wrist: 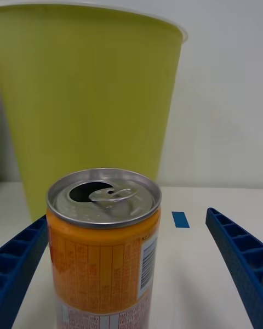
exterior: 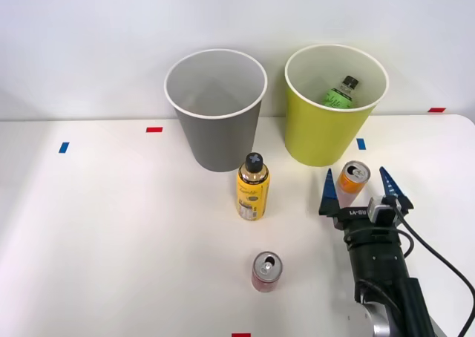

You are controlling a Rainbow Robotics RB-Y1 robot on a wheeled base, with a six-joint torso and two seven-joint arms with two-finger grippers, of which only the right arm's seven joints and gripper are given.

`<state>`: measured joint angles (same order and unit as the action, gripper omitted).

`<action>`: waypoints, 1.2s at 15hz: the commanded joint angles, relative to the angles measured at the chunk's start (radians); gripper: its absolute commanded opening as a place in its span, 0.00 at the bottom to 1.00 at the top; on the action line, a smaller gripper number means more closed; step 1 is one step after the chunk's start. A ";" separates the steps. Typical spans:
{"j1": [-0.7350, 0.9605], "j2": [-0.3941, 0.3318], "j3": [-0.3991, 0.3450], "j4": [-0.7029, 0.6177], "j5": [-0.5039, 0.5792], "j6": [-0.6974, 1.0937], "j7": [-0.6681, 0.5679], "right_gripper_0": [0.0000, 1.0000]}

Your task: Put cans in the gray bin, plastic bottles in the light green bin

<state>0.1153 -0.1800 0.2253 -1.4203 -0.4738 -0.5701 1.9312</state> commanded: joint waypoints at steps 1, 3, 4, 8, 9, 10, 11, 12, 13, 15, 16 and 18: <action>0.001 -0.001 0.000 0.000 0.009 0.001 -0.003 0.00; 0.001 0.001 0.000 0.000 0.015 0.001 -0.009 0.00; 0.001 0.004 -0.001 0.000 0.017 -0.001 -0.011 0.00; 0.018 0.025 -0.012 -0.005 0.060 -0.001 -0.024 0.00; 0.040 0.025 -0.012 -0.029 0.072 -0.001 -0.032 0.00; 0.064 0.025 -0.007 -0.058 0.087 0.001 -0.038 0.00; 0.095 0.022 -0.001 -0.098 0.093 0.001 -0.046 0.00; 0.139 0.011 0.014 -0.166 0.095 0.041 -0.058 0.00; 0.175 0.002 0.019 -0.247 0.096 0.107 -0.063 0.00; 0.259 -0.032 0.020 -0.447 0.100 0.265 -0.071 0.00; 0.283 -0.044 0.022 -0.516 0.095 0.312 -0.077 0.00; 0.313 -0.078 0.025 -0.631 0.081 0.395 -0.094 0.00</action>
<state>0.3928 -0.2249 0.2456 -1.9704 -0.3811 -0.2407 1.8538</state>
